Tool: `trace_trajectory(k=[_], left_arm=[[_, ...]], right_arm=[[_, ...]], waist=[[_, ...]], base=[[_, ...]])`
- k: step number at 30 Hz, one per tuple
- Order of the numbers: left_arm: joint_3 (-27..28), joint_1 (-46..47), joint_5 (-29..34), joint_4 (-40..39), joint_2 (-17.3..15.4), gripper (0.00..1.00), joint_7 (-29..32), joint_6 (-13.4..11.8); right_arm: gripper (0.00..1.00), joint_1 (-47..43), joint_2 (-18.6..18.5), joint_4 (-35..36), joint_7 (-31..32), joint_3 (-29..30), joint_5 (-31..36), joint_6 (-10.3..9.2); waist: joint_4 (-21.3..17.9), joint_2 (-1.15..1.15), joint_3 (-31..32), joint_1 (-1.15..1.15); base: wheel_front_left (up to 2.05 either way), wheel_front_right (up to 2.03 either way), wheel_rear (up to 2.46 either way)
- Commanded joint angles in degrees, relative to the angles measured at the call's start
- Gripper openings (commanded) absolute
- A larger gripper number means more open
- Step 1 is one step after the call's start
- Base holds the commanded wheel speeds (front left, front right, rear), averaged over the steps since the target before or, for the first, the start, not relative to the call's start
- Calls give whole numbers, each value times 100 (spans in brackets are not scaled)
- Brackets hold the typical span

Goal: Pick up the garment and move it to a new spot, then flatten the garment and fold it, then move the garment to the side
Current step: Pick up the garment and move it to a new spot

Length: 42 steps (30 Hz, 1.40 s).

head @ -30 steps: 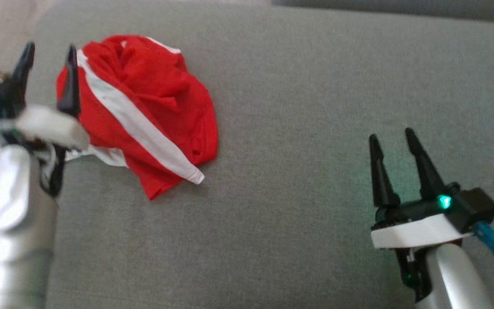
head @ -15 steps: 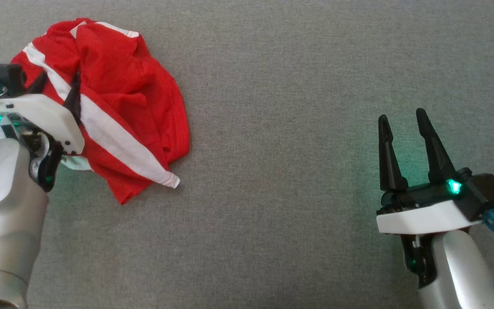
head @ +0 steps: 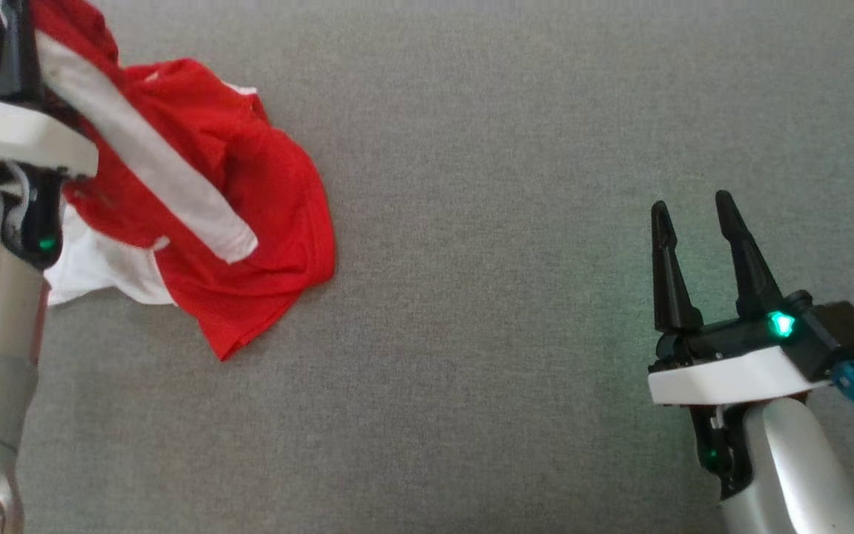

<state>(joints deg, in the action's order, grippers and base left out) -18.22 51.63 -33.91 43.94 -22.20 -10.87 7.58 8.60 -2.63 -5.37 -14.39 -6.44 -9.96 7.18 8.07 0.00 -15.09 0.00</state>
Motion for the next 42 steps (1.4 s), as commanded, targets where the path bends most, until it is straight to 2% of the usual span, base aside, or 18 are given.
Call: trace_trajectory(k=[1, 6, 10, 18, 23, 24, 29, 35, 36, 37, 42], left_arm=[[223, 239, -80, -295, -273, 0, -88, -9], [168, 61, -243, -1026, -101, 0, -94, -11], [88, -184, -394, -1711, 155, 0, 82, -112], [-386, -545, -385, -2852, 758, 0, 448, -454], [-631, -509, -344, -3025, 1251, 0, 388, -644], [-631, -509, -344, -3025, 1251, 0, 388, -644], [-691, -376, -464, -2976, 1722, 0, 6, -769], [-613, -448, -814, -2830, 1910, 0, -356, -883], [-624, -519, -804, -2741, 1915, 46, -374, -907], [-630, -610, -757, -2622, 1917, 100, -387, -941], [-528, -1255, -370, -2004, 1747, 100, -409, -894]], right_arm=[[100, -20, -25, 141, -61, -153, -43, 31], [100, -48, -25, 108, -61, -219, -140, 31], [100, -17, -25, 124, -61, -262, -210, 31], [100, 171, -25, 257, -61, -287, -406, 31], [100, 321, -25, 355, -61, -336, -567, 31], [100, 321, -25, 355, -61, -336, -567, 31], [100, 391, -25, 487, -61, -407, -721, 31], [100, 354, -25, 553, -61, -281, -754, 31], [100, 338, -25, 555, -61, -252, -741, 31], [100, 330, -25, 553, -61, -231, -726, 31], [100, 307, -25, 528, -61, -159, -613, 31]], waist=[[-3, 0, 146, 0], [-122, 0, 369, 0], [-332, 0, 447, 0], [-1155, 0, 405, 0], [-1832, 0, 301, 0], [-1832, 0, 301, 0], [-2361, 0, 213, 0], [-2430, 0, 193, 0], [-2391, 0, 192, 0], [-2337, 0, 193, 0], [-1951, 0, 257, 0]], base=[[0, 0, 0], [0, 0, 0], [0, 0, 0], [0, 0, 0], [0, 0, 0], [0, 0, 0], [0, 0, 0], [0, 0, 0], [0, 0, 0], [0, 0, 0], [0, 0, 0]])
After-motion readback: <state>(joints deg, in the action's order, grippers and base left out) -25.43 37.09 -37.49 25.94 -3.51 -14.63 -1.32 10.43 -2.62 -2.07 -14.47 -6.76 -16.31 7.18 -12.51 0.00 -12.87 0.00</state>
